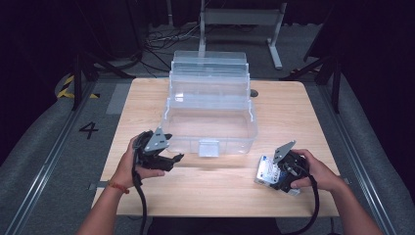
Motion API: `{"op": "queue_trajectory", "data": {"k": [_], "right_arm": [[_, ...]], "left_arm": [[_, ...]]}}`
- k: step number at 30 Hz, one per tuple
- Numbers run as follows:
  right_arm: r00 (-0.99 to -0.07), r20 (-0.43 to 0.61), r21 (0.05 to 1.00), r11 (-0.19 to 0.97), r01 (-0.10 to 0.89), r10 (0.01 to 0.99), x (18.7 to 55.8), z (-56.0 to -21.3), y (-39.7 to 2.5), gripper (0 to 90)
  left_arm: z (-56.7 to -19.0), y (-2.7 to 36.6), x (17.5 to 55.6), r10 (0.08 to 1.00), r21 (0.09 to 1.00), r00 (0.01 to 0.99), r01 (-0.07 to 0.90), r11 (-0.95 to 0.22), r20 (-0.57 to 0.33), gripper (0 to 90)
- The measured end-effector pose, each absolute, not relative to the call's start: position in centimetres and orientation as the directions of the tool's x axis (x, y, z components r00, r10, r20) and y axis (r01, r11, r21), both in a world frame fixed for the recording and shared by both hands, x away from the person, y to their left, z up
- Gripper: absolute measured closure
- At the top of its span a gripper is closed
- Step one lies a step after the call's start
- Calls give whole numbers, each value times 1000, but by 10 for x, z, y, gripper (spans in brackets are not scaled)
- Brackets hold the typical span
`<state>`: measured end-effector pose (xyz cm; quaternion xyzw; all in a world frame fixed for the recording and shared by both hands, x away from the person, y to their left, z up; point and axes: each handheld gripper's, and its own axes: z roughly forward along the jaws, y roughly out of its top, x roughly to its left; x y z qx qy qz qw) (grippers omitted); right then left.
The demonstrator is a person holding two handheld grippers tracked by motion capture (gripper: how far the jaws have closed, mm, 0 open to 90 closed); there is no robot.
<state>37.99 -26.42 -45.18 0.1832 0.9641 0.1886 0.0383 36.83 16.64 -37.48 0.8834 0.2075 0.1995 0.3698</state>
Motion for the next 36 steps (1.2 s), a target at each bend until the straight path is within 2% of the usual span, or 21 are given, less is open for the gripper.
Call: {"op": "queue_trajectory", "data": {"k": [4, 11, 16, 20, 25, 36], "right_arm": [[-929, -4, 380, 860, 341, 371, 380, -452, -266, 48], [-926, 10, 380, 855, 352, 377, 380, -454, -267, 44], [-926, 22, 378, 854, 358, 378, 382, -455, -268, 40], [-925, 27, 376, 854, 360, 378, 382, -456, -269, 37], [-924, 35, 372, 853, 366, 381, 383, -458, -269, 33], [-918, 26, 364, 851, 378, 396, 383, -457, -279, 40]], "left_arm": [[-374, 147, 385, 471, 701, 852, 192, -687, 228, 304], [-383, 131, 417, 426, 602, 880, 226, -766, 212, 404], [-395, 121, 430, 375, 518, 905, 227, -825, 201, 530], [-398, 121, 437, 357, 510, 911, 213, -834, 204, 608], [-396, 124, 442, 346, 506, 924, 225, -833, 159, 628], [-400, 122, 423, 344, 545, 920, 194, -816, 187, 635]]}}
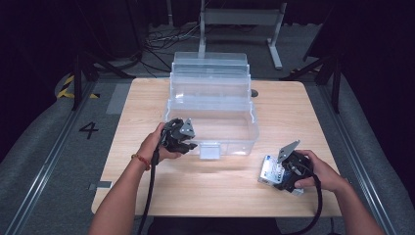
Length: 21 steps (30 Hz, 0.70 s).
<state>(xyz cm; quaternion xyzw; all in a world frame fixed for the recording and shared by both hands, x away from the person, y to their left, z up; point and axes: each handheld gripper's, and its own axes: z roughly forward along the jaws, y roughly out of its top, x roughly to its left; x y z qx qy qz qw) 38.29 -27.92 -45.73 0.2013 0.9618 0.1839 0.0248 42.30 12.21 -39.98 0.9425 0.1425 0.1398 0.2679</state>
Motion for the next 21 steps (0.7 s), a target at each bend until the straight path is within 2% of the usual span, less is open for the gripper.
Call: {"op": "queue_trajectory", "data": {"k": [15, 21], "right_arm": [[-875, 22, 353, 815, 460, 484, 392, -456, -316, 43], [-865, 10, 351, 809, 472, 501, 393, -457, -324, 43]], "left_arm": [[-401, 85, 372, 288, 553, 934, 130, -823, 210, 633], [-401, 74, 365, 307, 563, 932, 150, -813, 195, 623]]}}
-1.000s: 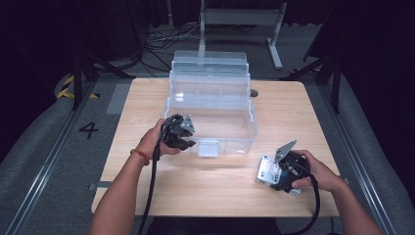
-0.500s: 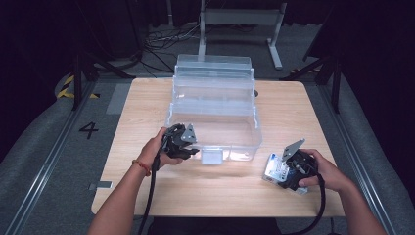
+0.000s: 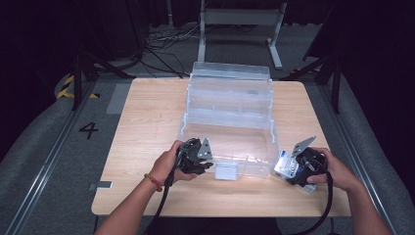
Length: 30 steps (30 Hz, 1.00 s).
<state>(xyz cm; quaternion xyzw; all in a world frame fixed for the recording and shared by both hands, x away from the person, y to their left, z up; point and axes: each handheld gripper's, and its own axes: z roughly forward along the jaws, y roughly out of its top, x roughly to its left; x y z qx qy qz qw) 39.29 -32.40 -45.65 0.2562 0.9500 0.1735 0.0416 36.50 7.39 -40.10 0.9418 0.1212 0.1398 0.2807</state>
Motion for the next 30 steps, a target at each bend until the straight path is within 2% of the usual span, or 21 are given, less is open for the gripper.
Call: {"op": "queue_trajectory", "data": {"k": [4, 6, 10, 13, 22, 25, 30], "right_arm": [[-855, 9, 352, 799, 488, 518, 394, -457, -329, 43], [-854, 9, 357, 797, 488, 520, 394, -457, -331, 43], [-852, 10, 359, 793, 492, 524, 394, -457, -332, 44], [-850, 11, 363, 790, 493, 526, 393, -457, -333, 44], [-845, 10, 364, 784, 502, 535, 391, -456, -337, 47], [-842, 4, 361, 785, 504, 539, 391, -456, -337, 45], [-826, -3, 347, 775, 528, 564, 384, -456, -338, 43]], "left_arm": [[-401, 76, 364, 319, 583, 936, 180, -792, 145, 545], [-398, 78, 362, 333, 608, 935, 194, -770, 124, 468], [-384, 85, 353, 364, 671, 922, 187, -717, 132, 343], [-369, 97, 348, 388, 698, 911, 184, -692, 144, 294], [-350, 150, 327, 472, 711, 859, 205, -672, 199, 249], [-356, 167, 319, 485, 672, 844, 222, -706, 231, 248], [-386, 191, 311, 501, 631, 844, 285, -722, 192, 230]]}}
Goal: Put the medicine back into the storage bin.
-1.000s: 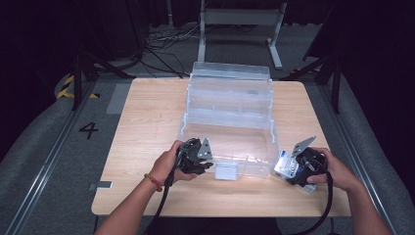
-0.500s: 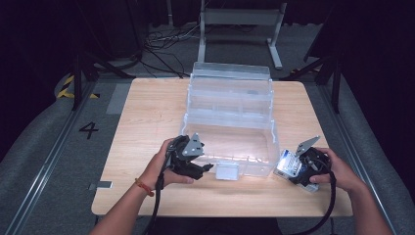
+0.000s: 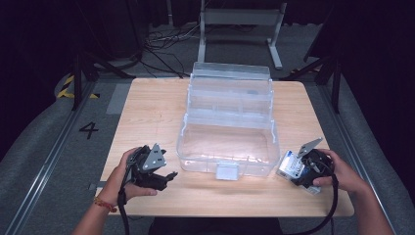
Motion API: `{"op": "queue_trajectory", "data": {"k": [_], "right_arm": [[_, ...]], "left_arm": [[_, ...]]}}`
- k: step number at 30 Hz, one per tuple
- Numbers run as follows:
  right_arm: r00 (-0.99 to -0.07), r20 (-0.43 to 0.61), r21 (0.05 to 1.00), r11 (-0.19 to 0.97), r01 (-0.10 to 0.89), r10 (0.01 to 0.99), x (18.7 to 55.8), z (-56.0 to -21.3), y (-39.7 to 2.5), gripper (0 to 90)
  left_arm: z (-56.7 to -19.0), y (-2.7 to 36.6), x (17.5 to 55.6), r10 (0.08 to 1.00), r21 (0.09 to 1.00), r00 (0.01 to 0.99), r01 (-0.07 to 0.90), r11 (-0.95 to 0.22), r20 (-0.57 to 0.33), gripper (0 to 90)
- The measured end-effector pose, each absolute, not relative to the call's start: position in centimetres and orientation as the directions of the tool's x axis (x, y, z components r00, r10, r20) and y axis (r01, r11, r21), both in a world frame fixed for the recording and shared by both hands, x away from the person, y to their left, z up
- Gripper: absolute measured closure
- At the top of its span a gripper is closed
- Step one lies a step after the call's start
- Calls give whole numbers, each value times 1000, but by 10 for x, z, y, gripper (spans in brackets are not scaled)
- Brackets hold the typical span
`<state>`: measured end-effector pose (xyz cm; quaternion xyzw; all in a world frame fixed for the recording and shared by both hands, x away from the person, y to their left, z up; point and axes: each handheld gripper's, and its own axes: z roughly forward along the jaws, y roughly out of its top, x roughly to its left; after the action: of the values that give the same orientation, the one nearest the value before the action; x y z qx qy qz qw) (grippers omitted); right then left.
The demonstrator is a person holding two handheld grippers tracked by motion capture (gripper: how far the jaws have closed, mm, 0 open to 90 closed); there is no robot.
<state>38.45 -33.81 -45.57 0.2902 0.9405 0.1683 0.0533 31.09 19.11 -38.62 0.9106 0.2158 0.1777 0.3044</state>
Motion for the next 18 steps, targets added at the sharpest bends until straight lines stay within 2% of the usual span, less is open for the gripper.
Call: {"op": "queue_trajectory", "data": {"k": [9, 14, 18], "right_arm": [[-817, 6, 333, 769, 546, 577, 384, -454, -339, 45], [-816, -28, 343, 773, 534, 577, 385, -452, -341, 48], [-817, -40, 374, 767, 522, 575, 383, -445, -343, 48]], "left_arm": [[-452, 223, 315, 574, 563, 816, 444, -697, 66, 214], [-467, 229, 320, 587, 561, 809, 468, -683, 40, 199], [-473, 235, 323, 600, 599, 800, 486, -636, -13, 158]]}}
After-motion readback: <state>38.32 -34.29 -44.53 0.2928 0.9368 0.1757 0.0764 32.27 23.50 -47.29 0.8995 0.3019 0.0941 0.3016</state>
